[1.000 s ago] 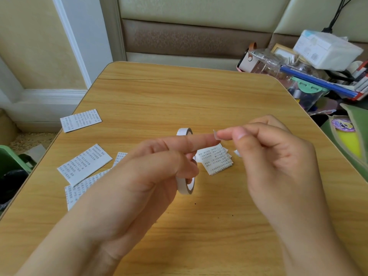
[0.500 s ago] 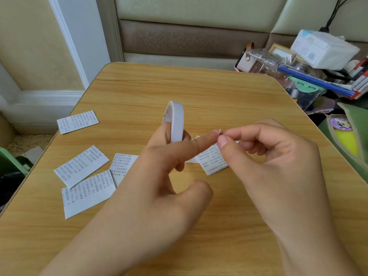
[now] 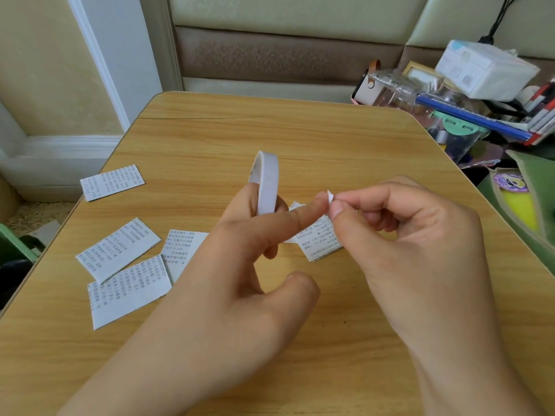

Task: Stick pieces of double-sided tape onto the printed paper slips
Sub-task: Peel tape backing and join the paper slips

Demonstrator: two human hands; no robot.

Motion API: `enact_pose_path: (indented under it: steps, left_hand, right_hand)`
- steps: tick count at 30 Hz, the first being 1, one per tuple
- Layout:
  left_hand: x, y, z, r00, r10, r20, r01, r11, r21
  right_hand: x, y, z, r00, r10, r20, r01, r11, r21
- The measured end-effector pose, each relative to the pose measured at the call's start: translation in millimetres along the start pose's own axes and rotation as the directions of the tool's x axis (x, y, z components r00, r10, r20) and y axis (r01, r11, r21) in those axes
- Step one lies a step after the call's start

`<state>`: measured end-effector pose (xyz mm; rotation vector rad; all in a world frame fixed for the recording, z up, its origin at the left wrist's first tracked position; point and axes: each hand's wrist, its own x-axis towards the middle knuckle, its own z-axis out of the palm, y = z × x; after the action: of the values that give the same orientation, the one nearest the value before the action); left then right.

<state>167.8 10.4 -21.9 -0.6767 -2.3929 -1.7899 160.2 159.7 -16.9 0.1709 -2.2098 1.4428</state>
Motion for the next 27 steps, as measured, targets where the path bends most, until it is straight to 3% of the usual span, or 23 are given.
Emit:
enact_pose_path:
  steps: [9, 14, 27]
  left_hand:
    - [0.1, -0.3, -5.2, 0.997, -0.056, 0.045, 0.062, 0.985, -0.162]
    - [-0.1, -0.7, -6.7, 0.997, -0.053, 0.053, 0.062, 0.983, -0.17]
    - [-0.4, -3.8, -2.7, 0.997, 0.08, 0.018, -0.082, 0.976, 0.199]
  right_hand:
    - [1.2, 0.8, -2.0, 0.997, 0.06, 0.051, -0.065, 0.992, 0.104]
    - [1.6, 1.6, -2.8, 0.997, 0.052, 0.063, -0.059, 0.991, 0.122]
    - [2.9, 5.5, -4.9, 0.993, 0.068, 0.098, -0.075, 0.995, 0.064]
